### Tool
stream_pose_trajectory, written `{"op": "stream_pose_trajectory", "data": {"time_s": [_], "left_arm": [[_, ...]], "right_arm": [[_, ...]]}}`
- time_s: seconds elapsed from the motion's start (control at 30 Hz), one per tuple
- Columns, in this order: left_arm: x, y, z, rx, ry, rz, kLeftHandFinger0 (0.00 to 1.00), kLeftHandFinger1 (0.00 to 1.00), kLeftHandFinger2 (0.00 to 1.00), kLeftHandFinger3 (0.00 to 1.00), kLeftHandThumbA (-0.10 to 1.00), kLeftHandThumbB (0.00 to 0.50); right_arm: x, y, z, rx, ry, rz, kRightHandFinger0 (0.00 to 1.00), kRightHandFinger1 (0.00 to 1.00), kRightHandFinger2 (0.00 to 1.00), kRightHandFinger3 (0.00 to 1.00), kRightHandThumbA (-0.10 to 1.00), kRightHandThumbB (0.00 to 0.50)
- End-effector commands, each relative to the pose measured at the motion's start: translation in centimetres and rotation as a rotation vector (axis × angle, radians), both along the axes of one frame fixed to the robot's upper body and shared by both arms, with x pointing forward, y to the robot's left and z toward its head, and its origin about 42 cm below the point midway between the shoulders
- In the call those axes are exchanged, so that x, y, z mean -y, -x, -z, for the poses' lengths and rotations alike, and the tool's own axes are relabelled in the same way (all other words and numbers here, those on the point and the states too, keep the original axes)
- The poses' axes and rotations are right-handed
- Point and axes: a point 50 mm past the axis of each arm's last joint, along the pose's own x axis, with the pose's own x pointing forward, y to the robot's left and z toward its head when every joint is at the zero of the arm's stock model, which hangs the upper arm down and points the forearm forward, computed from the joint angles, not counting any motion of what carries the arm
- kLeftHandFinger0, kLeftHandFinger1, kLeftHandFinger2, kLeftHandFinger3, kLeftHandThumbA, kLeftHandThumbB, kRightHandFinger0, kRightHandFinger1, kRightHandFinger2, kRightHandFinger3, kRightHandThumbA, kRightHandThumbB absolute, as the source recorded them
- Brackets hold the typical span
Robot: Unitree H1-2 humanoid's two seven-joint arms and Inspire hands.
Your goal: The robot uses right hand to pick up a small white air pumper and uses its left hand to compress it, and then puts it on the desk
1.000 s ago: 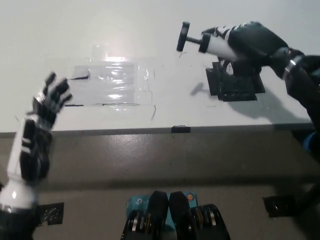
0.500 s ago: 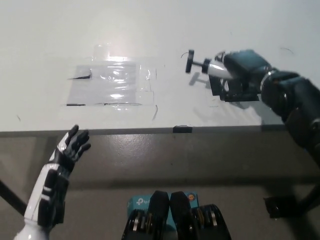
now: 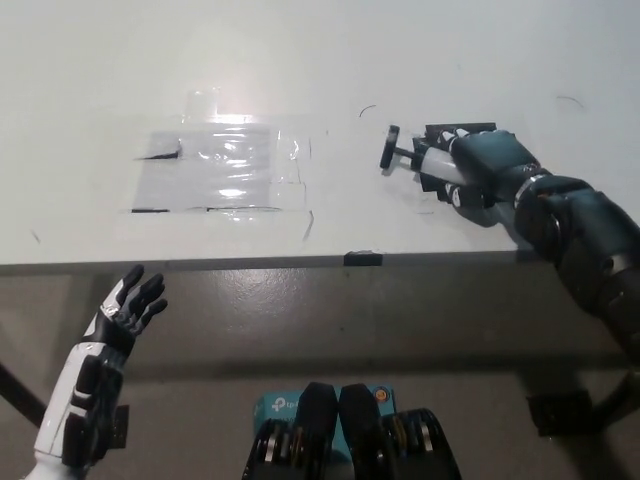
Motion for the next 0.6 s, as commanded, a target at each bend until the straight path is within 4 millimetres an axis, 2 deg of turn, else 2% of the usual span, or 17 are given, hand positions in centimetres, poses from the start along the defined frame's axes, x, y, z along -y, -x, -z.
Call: {"op": "stream_pose_trajectory", "data": {"time_s": [0.0, 0.3, 0.4, 0.43, 0.5, 0.57], "left_arm": [[-0.3, 0.4, -0.5, 0.051, -0.011, 0.016, 1.00, 1.00, 1.00, 1.00, 1.00, 0.217], [-0.1, 0.3, -0.5, 0.048, -0.012, 0.027, 1.00, 1.00, 1.00, 1.00, 1.00, 0.212], [-0.1, 0.4, -0.3, 0.042, -0.004, 0.026, 1.00, 1.00, 1.00, 1.00, 1.00, 0.217], [-0.1, 0.4, -0.4, 0.039, -0.006, 0.024, 1.00, 1.00, 1.00, 1.00, 1.00, 0.219], [-0.1, 0.3, -0.4, 0.040, -0.008, 0.023, 1.00, 1.00, 1.00, 1.00, 1.00, 0.224], [-0.2, 0.4, -0.2, 0.034, -0.004, 0.025, 1.00, 1.00, 1.00, 1.00, 1.00, 0.221]], "right_arm": [[0.7, -1.1, -3.3, -0.054, -0.071, 0.019, 1.00, 1.00, 1.00, 1.00, 0.68, 0.500], [0.1, -0.5, -9.4, 0.019, -0.265, -0.086, 1.00, 1.00, 1.00, 1.00, 0.97, 0.500], [0.0, 0.5, -11.7, 0.075, -0.341, -0.138, 1.00, 1.00, 1.00, 1.00, 1.00, 0.493], [0.0, 1.0, -13.0, 0.115, -0.376, -0.155, 1.00, 1.00, 1.00, 1.00, 1.00, 0.500], [0.4, 1.7, -15.2, 0.174, -0.511, -0.191, 1.00, 1.00, 1.00, 1.00, 1.00, 0.478], [0.6, 2.9, -17.6, 0.276, -0.564, -0.221, 1.00, 1.00, 1.00, 1.00, 1.00, 0.495]]}}
